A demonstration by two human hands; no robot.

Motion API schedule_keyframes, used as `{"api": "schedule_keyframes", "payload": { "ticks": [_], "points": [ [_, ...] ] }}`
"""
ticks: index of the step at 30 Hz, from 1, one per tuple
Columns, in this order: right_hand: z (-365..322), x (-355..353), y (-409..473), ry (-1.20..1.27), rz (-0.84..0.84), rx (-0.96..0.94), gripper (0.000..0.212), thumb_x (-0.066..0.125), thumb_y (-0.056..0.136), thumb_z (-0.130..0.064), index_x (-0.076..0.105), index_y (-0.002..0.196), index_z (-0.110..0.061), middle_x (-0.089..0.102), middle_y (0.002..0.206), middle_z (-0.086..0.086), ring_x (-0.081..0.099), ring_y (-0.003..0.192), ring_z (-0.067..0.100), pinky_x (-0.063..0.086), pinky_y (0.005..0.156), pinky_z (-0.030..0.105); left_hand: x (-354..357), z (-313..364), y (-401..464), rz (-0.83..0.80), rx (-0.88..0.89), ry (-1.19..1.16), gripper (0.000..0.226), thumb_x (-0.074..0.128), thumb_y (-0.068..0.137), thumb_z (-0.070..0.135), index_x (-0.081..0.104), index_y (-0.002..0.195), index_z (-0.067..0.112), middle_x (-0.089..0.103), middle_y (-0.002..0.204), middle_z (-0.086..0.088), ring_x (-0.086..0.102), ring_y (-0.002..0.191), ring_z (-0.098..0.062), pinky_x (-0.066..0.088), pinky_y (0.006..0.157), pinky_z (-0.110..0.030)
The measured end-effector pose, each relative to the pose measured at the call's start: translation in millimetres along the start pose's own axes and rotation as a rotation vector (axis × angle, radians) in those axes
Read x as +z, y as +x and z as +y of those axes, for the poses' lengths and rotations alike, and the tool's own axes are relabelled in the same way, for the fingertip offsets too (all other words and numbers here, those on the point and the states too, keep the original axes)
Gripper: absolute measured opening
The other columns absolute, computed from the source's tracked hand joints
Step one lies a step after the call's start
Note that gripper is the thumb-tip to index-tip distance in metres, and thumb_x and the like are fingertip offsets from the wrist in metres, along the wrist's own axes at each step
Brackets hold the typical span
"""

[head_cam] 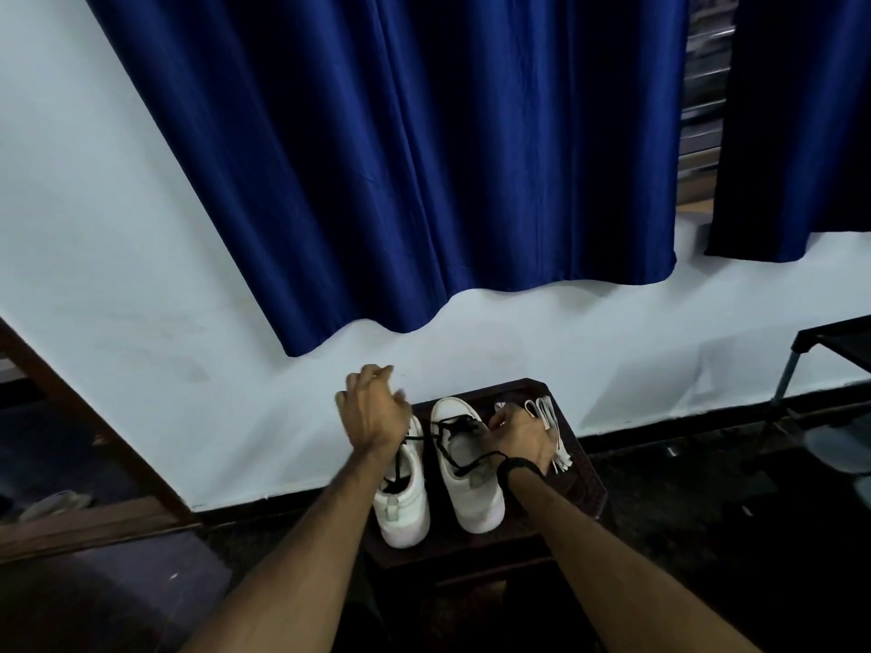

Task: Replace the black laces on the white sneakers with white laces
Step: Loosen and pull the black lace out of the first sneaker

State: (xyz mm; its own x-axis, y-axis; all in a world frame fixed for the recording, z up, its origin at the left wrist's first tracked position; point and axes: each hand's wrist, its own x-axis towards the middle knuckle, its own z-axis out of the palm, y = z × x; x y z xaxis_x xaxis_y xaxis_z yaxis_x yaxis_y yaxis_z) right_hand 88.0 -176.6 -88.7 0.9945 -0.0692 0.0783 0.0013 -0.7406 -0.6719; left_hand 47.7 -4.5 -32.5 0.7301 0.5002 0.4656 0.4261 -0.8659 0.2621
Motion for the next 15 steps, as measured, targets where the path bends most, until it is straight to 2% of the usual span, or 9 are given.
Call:
{"api": "schedule_keyframes", "payload": {
  "ticks": [2, 3, 5, 6, 8, 10, 12, 15],
  "points": [
    [0, 0, -1, 0.004, 0.002, 0.0, 0.015, 0.064, 0.078, -0.043, 0.063, 0.079, -0.028, 0.07, 0.083, -0.006, 0.065, 0.093, 0.016, 0.033, 0.092, 0.032, 6, 12, -6, -0.248, 0.187, -0.067, 0.051, 0.058, 0.092, 0.027, 0.049, 0.142, 0.021, 0.057, 0.134, 0.001, 0.047, 0.123, -0.025, 0.038, 0.101, -0.037],
    [0, 1, -1, 0.008, -0.003, 0.01, 0.014, 0.064, 0.077, -0.042, 0.062, 0.077, -0.028, 0.07, 0.082, -0.006, 0.065, 0.092, 0.016, 0.033, 0.091, 0.032, 9, 18, -10, -0.379, 0.267, -0.095, 0.047, 0.058, 0.092, 0.029, 0.053, 0.139, 0.024, 0.061, 0.129, 0.001, 0.05, 0.122, -0.025, 0.039, 0.1, -0.035],
    [-1, 0, -1, 0.018, -0.008, 0.03, 0.015, 0.065, 0.076, -0.043, 0.062, 0.076, -0.028, 0.07, 0.081, -0.007, 0.065, 0.091, 0.016, 0.034, 0.09, 0.031, 15, 29, -17, -0.529, 0.453, -0.026, 0.026, 0.06, 0.088, 0.032, 0.069, 0.112, 0.026, 0.07, 0.107, -0.002, 0.059, 0.107, -0.026, 0.044, 0.087, -0.032],
    [-1, 0, -2, 0.024, -0.006, 0.039, 0.015, 0.065, 0.076, -0.043, 0.062, 0.076, -0.028, 0.07, 0.081, -0.006, 0.066, 0.091, 0.016, 0.034, 0.089, 0.031, 19, 31, -21, -0.536, 0.518, 0.041, 0.021, 0.06, 0.086, 0.033, 0.072, 0.101, 0.024, 0.071, 0.097, -0.005, 0.061, 0.1, -0.028, 0.045, 0.081, -0.032],
    [-1, -1, -2, 0.03, -0.001, 0.048, 0.021, 0.066, 0.075, -0.049, 0.062, 0.074, -0.028, 0.07, 0.08, -0.005, 0.066, 0.09, 0.017, 0.035, 0.089, 0.031, 28, 30, -24, -0.473, 0.535, 0.12, 0.023, 0.056, 0.086, 0.033, 0.073, 0.094, 0.021, 0.069, 0.092, -0.006, 0.061, 0.095, -0.029, 0.045, 0.079, -0.034],
    [0, -2, -2, 0.026, 0.009, 0.038, 0.028, 0.066, 0.075, -0.056, 0.061, 0.072, -0.028, 0.071, 0.08, -0.005, 0.066, 0.09, 0.017, 0.037, 0.088, 0.03, 31, 29, -22, -0.362, 0.497, 0.051, 0.026, 0.051, 0.089, 0.034, 0.073, 0.09, 0.02, 0.068, 0.092, -0.003, 0.062, 0.093, -0.026, 0.049, 0.078, -0.035],
    [-1, -2, -1, 0.033, 0.015, 0.036, 0.032, 0.065, 0.075, -0.059, 0.063, 0.074, -0.027, 0.071, 0.079, -0.004, 0.067, 0.087, 0.018, 0.04, 0.086, 0.03, 26, 31, -19, -0.255, 0.434, -0.061, 0.022, 0.052, 0.09, 0.026, 0.073, 0.086, 0.018, 0.067, 0.09, -0.001, 0.061, 0.091, -0.023, 0.05, 0.076, -0.037],
    [1, 1, -1, 0.05, 0.024, 0.03, 0.031, 0.066, 0.075, -0.058, 0.062, 0.073, -0.027, 0.07, 0.077, -0.003, 0.066, 0.087, 0.02, 0.038, 0.087, 0.031, 15, 29, -16, -0.111, 0.326, -0.204, 0.019, 0.057, 0.092, 0.019, 0.075, 0.087, 0.018, 0.068, 0.09, 0.0, 0.061, 0.091, -0.022, 0.05, 0.074, -0.036]
  ]
}}
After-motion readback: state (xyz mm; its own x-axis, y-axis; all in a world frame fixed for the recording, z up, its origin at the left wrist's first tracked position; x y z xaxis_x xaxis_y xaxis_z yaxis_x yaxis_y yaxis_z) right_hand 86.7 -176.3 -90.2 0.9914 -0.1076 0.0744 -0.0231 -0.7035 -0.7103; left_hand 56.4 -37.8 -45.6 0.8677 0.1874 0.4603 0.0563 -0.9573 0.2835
